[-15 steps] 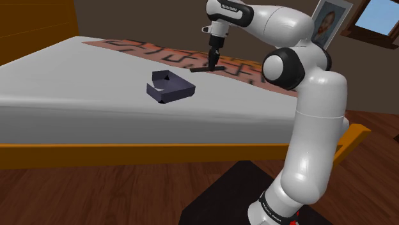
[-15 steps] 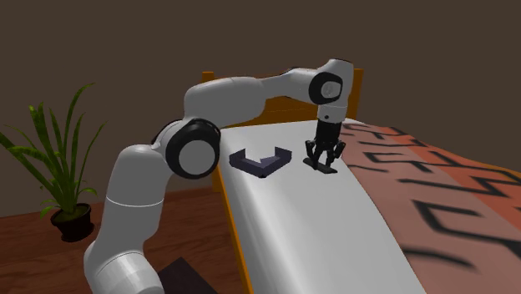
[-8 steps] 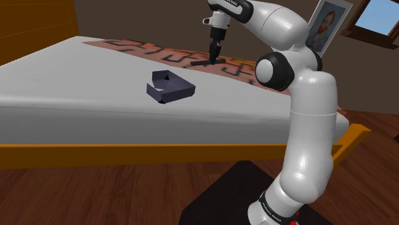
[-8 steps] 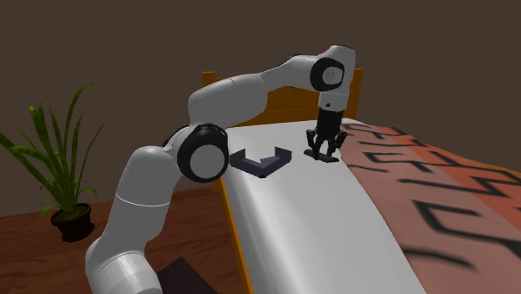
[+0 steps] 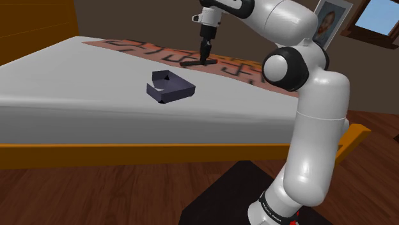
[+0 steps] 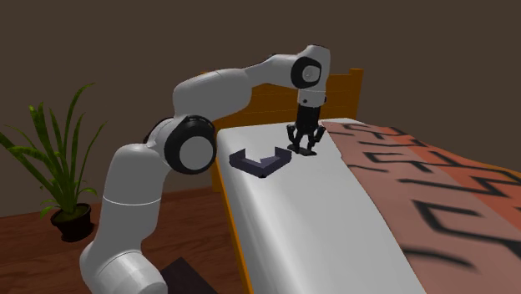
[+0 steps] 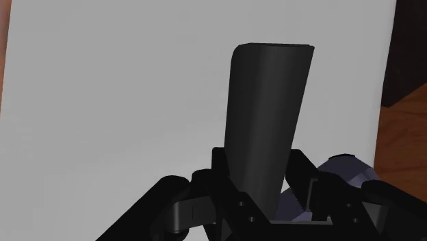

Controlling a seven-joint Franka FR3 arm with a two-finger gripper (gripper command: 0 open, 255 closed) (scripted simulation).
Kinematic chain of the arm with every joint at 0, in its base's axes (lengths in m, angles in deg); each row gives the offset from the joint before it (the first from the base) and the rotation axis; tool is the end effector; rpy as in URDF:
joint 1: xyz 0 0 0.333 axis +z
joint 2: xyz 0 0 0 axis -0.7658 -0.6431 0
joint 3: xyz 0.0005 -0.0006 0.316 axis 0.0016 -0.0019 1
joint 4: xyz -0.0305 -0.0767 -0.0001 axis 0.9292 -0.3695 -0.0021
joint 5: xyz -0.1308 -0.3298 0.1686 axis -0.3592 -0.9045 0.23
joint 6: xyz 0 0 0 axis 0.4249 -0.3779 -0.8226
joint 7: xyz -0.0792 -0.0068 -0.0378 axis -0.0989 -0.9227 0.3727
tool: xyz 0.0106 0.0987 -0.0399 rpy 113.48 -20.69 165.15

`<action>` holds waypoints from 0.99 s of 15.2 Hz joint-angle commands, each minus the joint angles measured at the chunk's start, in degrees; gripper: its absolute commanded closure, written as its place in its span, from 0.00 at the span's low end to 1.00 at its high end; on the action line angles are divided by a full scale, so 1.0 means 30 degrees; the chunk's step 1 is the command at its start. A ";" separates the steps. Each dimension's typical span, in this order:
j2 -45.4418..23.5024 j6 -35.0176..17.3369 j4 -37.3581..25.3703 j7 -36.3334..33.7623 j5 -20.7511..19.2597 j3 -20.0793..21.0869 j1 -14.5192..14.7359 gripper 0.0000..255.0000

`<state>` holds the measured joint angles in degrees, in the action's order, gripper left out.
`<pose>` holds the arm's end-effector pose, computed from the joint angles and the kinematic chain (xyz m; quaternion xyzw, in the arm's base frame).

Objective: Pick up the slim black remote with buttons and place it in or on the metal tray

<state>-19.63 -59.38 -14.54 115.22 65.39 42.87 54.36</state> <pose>0.6199 -0.0967 0.6319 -0.8936 -0.4469 0.0225 0.0341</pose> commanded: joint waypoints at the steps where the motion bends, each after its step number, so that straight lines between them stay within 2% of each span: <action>1: 0.0372 -0.0142 0.0455 -0.0910 -0.0128 0.0257 0.0715 1.00; 7: 0.0923 -0.0647 0.1339 -0.3509 -0.0343 0.1098 0.2631 1.00; 13: 0.0484 -0.0741 0.0821 -0.6276 -0.0327 0.2039 0.4455 1.00; 15: 0.0796 -0.1429 0.1816 -0.6264 -0.0405 0.2044 0.4548 1.00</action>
<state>-17.40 -62.91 -9.93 96.95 64.24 48.85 67.61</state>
